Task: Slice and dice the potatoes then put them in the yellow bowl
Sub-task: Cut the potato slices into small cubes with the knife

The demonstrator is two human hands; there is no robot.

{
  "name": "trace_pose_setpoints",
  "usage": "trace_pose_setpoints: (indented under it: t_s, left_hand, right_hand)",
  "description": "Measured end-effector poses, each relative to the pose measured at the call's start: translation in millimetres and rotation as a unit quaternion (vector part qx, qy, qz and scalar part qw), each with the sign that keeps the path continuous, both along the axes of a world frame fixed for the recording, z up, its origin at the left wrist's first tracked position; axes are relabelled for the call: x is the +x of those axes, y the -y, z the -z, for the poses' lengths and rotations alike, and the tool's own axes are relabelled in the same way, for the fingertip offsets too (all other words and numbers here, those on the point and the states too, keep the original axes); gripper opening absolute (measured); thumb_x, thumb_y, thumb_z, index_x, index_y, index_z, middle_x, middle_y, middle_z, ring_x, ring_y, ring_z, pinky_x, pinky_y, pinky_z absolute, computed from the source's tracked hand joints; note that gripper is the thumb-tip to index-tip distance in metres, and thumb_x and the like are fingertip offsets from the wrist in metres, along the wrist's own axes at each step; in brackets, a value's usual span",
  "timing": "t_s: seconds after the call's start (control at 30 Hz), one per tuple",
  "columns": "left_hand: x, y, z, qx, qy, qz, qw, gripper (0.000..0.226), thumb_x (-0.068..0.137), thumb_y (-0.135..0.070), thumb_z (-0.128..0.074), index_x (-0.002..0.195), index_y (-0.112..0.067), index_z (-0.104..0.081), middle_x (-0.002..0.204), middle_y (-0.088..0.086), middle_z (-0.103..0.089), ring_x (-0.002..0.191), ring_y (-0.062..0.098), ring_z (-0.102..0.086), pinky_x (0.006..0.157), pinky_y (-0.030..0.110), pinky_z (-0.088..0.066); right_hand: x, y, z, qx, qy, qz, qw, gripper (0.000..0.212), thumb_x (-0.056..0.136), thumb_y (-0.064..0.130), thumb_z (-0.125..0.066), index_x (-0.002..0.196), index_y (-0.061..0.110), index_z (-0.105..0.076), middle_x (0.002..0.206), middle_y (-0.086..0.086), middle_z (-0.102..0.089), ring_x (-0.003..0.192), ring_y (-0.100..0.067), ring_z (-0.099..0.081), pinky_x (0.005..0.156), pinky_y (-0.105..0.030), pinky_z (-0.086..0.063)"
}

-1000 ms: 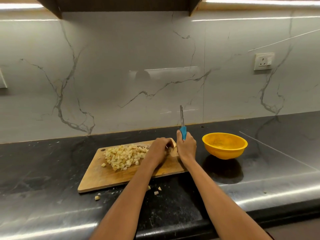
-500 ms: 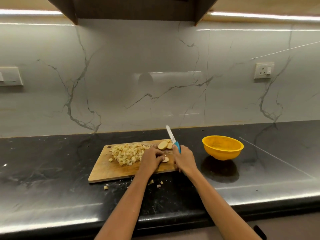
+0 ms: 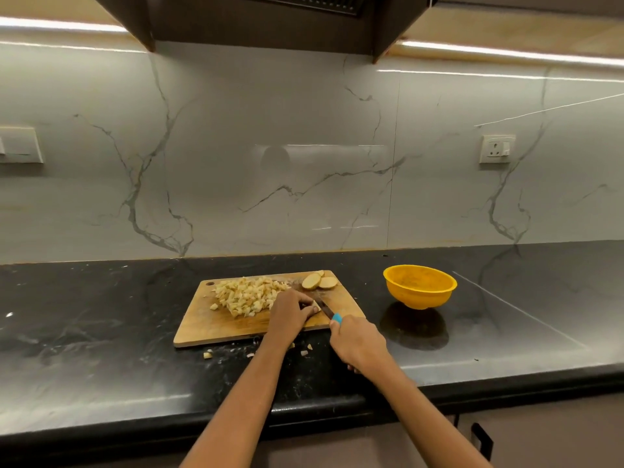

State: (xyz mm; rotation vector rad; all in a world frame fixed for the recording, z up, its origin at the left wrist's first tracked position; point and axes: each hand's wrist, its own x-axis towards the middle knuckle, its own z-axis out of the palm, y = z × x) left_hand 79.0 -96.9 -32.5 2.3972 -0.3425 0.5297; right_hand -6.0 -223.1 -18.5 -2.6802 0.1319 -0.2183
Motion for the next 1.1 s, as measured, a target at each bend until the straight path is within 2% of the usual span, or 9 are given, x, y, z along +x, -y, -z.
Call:
trace_pose_setpoints:
  t_s: [0.07,0.17,0.27,0.33,0.43,0.63,0.8,0.97,1.1]
  left_hand:
    - [-2,2,1,0.002,0.002,-0.003,1.000,0.023,0.085,-0.023,-0.067,0.105,-0.014,-0.071,0.103,0.001,-0.071,0.097,0.012,-0.062,0.089,0.027,-0.048]
    - [0,1,2,-0.007,-0.003,-0.006,1.000,0.023,0.086,-0.022,-0.066,0.106,-0.014,-0.071,0.105,0.002,-0.071,0.099,0.012,-0.062,0.090,0.026,-0.047]
    - [1,1,3,-0.013,-0.002,-0.010,1.000,0.022,0.086,-0.018,-0.065,0.106,-0.011,-0.071,0.106,0.004,-0.071,0.100,0.013,-0.062,0.089,0.024,-0.044]
    - [1,1,3,-0.015,0.000,-0.009,1.000,0.020,0.086,-0.017,-0.066,0.104,-0.010,-0.072,0.103,0.004,-0.071,0.097,0.014,-0.063,0.087,0.023,-0.045]
    - [1,0,3,-0.016,-0.001,-0.007,1.000,0.018,0.084,-0.016,-0.067,0.100,-0.010,-0.073,0.098,0.005,-0.073,0.090,0.015,-0.065,0.084,0.027,-0.049]
    - [-4,1,3,-0.018,-0.003,-0.012,1.000,0.018,0.085,-0.018,-0.066,0.100,-0.011,-0.073,0.097,0.003,-0.073,0.090,0.015,-0.065,0.081,0.028,-0.049]
    - [-5,1,3,-0.011,0.004,-0.026,1.000,0.021,0.085,-0.022,-0.066,0.103,-0.012,-0.072,0.103,0.003,-0.072,0.097,0.014,-0.063,0.087,0.027,-0.047]
    - [-6,4,2,0.001,0.010,-0.036,0.999,0.023,0.089,-0.018,-0.061,0.110,-0.014,-0.069,0.111,0.003,-0.069,0.106,0.014,-0.059,0.093,0.027,-0.043]
    - [-5,3,2,0.023,0.022,-0.038,0.999,0.027,0.091,-0.010,-0.057,0.115,-0.017,-0.066,0.117,0.001,-0.065,0.111,0.014,-0.056,0.091,0.023,-0.041]
  right_hand:
    - [-1,-2,-2,-0.004,-0.012,0.006,1.000,0.043,0.101,0.040,-0.033,0.112,0.007,-0.058,0.095,-0.007,-0.064,0.083,-0.018,-0.060,0.081,-0.032,-0.054]
    - [0,-5,-4,-0.016,-0.033,0.007,0.999,0.042,0.101,0.039,-0.034,0.114,0.006,-0.057,0.100,-0.009,-0.065,0.092,-0.022,-0.064,0.084,-0.033,-0.054]
    - [0,-7,-6,-0.017,-0.052,0.008,0.998,0.039,0.101,0.036,-0.036,0.117,0.005,-0.056,0.094,-0.007,-0.060,0.086,-0.019,-0.060,0.085,-0.032,-0.054]
    - [1,-11,-10,-0.029,-0.063,0.004,0.998,0.035,0.101,0.030,-0.038,0.117,0.004,-0.056,0.103,-0.010,-0.064,0.094,-0.022,-0.064,0.088,-0.033,-0.053]
    - [5,-18,-18,-0.063,-0.072,-0.013,0.995,0.034,0.101,0.024,-0.038,0.123,0.004,-0.054,0.121,-0.013,-0.061,0.110,-0.029,-0.060,0.093,-0.035,-0.048]
    - [-9,-21,-24,-0.106,-0.082,-0.020,0.991,0.034,0.101,0.021,-0.040,0.129,0.004,-0.050,0.129,-0.013,-0.055,0.118,-0.029,-0.054,0.093,-0.033,-0.044]
    - [-40,-11,-12,-0.151,-0.041,-0.018,0.987,0.032,0.099,0.021,-0.045,0.125,0.004,-0.052,0.122,-0.011,-0.060,0.112,-0.025,-0.059,0.088,-0.031,-0.046]
    - [-46,-5,-2,-0.088,0.020,0.021,0.996,0.037,0.101,0.036,-0.039,0.122,0.008,-0.050,0.116,-0.008,-0.063,0.104,-0.021,-0.061,0.083,-0.031,-0.048]
    - [-39,0,-4,-0.049,0.034,0.033,0.998,0.038,0.101,0.038,-0.037,0.120,0.008,-0.052,0.114,-0.008,-0.062,0.102,-0.020,-0.062,0.082,-0.030,-0.048]
